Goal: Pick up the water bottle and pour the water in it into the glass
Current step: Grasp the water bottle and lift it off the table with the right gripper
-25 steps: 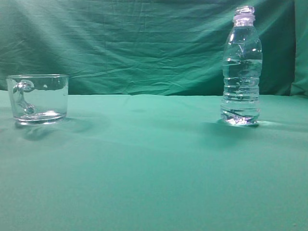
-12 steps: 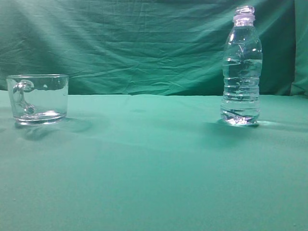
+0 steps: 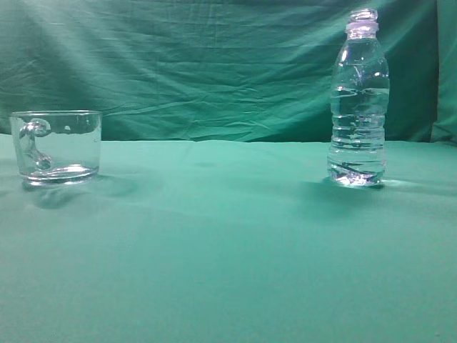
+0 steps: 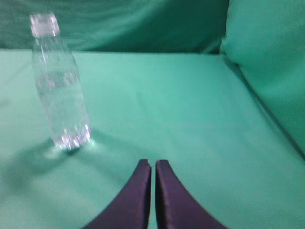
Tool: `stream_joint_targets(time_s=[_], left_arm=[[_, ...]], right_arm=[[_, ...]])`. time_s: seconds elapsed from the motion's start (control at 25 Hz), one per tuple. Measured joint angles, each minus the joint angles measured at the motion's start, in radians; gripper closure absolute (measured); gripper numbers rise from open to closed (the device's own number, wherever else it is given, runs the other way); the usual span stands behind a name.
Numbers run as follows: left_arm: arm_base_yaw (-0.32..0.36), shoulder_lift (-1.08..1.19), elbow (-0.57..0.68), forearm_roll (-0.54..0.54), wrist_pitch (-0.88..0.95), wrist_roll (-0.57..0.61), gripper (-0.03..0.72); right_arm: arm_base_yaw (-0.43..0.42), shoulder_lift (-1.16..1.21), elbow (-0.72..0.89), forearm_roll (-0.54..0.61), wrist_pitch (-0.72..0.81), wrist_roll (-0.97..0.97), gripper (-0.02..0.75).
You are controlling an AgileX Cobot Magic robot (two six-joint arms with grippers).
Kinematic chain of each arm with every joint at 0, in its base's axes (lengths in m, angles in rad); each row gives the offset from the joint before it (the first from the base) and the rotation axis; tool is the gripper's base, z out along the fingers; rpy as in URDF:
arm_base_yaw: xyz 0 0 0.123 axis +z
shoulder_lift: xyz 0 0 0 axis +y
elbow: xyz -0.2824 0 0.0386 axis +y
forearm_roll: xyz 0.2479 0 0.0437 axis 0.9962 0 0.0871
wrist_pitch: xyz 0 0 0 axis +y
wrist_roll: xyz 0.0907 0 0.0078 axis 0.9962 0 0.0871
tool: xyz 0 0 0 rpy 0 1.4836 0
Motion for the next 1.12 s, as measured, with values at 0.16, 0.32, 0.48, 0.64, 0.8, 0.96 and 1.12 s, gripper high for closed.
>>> stream_joint_targets(time_s=[0.16,0.32,0.48,0.64,0.8,0.96,1.12], left_arm=[[0.0,0.0,0.0,0.0,0.0,0.0,0.688],[0.0,0.0,0.0,0.0,0.0,0.0,0.688],[0.0,0.0,0.0,0.0,0.0,0.0,0.688],[0.0,0.0,0.0,0.0,0.0,0.0,0.688],[0.0,0.0,0.0,0.0,0.0,0.0,0.688],[0.0,0.0,0.0,0.0,0.0,0.0,0.688],[0.0,0.0,0.0,0.0,0.0,0.0,0.688]], right_arm=[[0.0,0.0,0.0,0.025,-0.235,0.027,0.738],[0.0,0.0,0.0,0.025,-0.399,0.053,0.738],[0.0,0.065,-0.04,0.021,-0.395,0.073,0.738],[0.0,0.215,-0.114,0.017,-0.419,0.093,0.738],[0.0,0.328,-0.135,0.015,-0.511,0.219,0.738],[0.0,0.455,-0.136,-0.138,-0.599,0.304,0.738],[0.0,0.642,-0.157,-0.505,-0.726,0.444,0.738]])
